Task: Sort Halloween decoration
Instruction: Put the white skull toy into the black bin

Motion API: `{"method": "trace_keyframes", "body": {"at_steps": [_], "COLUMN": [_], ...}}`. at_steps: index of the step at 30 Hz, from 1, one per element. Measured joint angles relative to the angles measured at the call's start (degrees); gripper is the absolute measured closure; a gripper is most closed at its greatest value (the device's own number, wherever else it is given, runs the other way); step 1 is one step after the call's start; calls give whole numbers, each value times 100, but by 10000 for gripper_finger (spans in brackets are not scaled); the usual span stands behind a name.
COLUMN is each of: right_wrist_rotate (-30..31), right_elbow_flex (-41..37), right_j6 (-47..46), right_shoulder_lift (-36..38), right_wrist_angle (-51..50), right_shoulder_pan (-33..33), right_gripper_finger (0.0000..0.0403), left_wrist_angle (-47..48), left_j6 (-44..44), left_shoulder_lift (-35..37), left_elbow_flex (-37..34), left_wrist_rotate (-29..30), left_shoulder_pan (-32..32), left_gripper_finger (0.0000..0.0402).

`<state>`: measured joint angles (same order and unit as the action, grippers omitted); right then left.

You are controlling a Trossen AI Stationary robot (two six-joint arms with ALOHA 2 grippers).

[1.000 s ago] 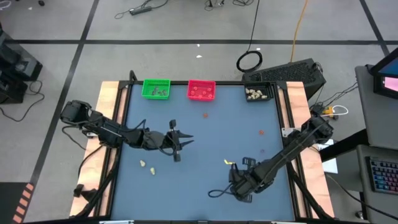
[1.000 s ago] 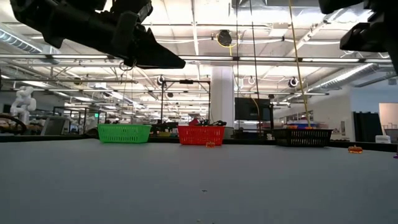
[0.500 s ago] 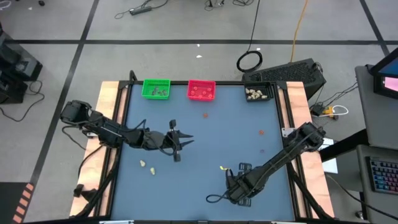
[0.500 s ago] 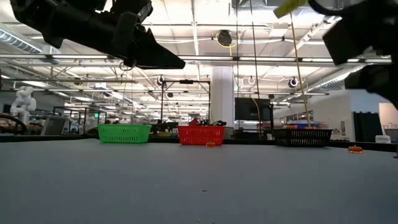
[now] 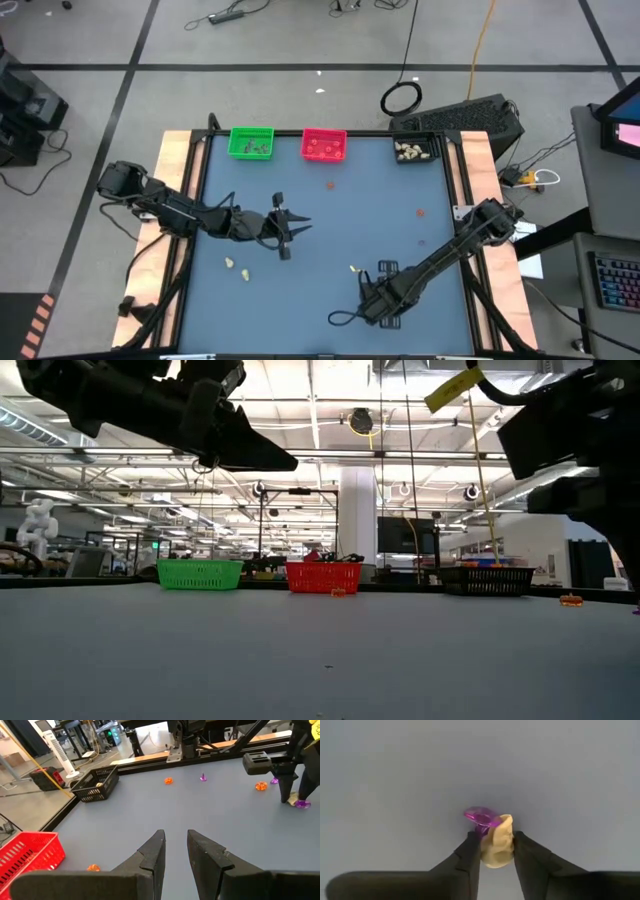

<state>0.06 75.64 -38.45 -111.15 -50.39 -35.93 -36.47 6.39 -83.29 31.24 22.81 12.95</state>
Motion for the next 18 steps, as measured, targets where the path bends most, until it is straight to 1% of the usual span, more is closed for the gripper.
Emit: {"method": "trace_keyframes", "body": {"at_steps": [4, 10, 13, 18], "right_wrist_rotate": [7, -23, -5, 322], "right_elbow_flex": [7, -3, -5, -4], "right_j6": [41, 101, 120, 143], "right_shoulder_lift": [16, 129, 333, 653], "right_wrist_angle": [0, -106, -107, -244], "right_shoulder_pan": [68, 72, 74, 149], "right_gripper_finger": [333, 343, 356, 392], "left_wrist_angle": [9, 9, 9, 9], "left_j6": [0, 0, 0, 0], "left_shoulder_lift": [0, 0, 0, 0], "left_elbow_flex": [0, 0, 0, 0], "left_wrist_rotate": [0, 0, 0, 0], "left_shoulder_pan": [0, 0, 0, 0], "left_gripper_finger": [314, 314, 314, 314]}}
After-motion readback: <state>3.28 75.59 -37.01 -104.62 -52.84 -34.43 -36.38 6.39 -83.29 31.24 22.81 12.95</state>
